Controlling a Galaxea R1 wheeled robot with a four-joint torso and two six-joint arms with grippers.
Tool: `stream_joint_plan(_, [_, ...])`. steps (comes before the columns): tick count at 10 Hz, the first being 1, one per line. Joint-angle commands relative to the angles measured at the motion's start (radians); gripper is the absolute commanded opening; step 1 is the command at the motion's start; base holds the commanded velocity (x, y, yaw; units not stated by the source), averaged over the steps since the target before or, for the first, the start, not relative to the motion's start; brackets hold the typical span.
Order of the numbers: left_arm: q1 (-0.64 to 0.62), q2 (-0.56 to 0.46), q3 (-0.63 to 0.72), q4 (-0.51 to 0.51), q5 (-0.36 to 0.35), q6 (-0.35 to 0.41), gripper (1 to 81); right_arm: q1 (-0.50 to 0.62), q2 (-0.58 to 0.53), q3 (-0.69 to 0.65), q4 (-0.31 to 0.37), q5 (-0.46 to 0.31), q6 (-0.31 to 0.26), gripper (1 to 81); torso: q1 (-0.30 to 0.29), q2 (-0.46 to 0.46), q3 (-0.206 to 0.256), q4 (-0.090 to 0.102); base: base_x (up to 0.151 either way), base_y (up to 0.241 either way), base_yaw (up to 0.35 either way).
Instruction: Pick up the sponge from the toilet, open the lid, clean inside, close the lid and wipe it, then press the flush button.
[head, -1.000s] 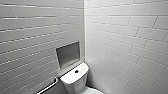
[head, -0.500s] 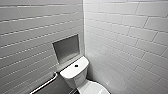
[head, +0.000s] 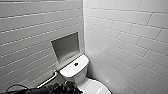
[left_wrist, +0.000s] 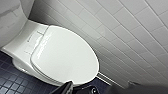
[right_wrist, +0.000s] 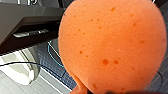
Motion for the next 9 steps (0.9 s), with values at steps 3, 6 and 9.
stream_joint_plan(3, [-0.359,-0.019,0.01,-0.265,0.082,0.003,81.1,0.01,-0.008,0.013,-0.008,-0.011,-0.002,1.0,0.0,0.0,0.0,0.0,0.0,0.0,0.0])
stream_joint_plan(6, [-0.457,0.036,-0.107,-0.337,0.14,0.003,81.1,0.007,-0.008,0.014,-0.006,-0.01,-0.002,1.0,0.001,0.001,-0.001,0.0,0.0,0.0,0.0])
stream_joint_plan(9, [-0.509,0.102,-0.245,-0.369,0.172,0.003,81.1,-0.016,0.0,0.021,-0.005,-0.011,-0.002,1.0,0.001,0.001,-0.012,0.0,0.0,0.0,0.0])
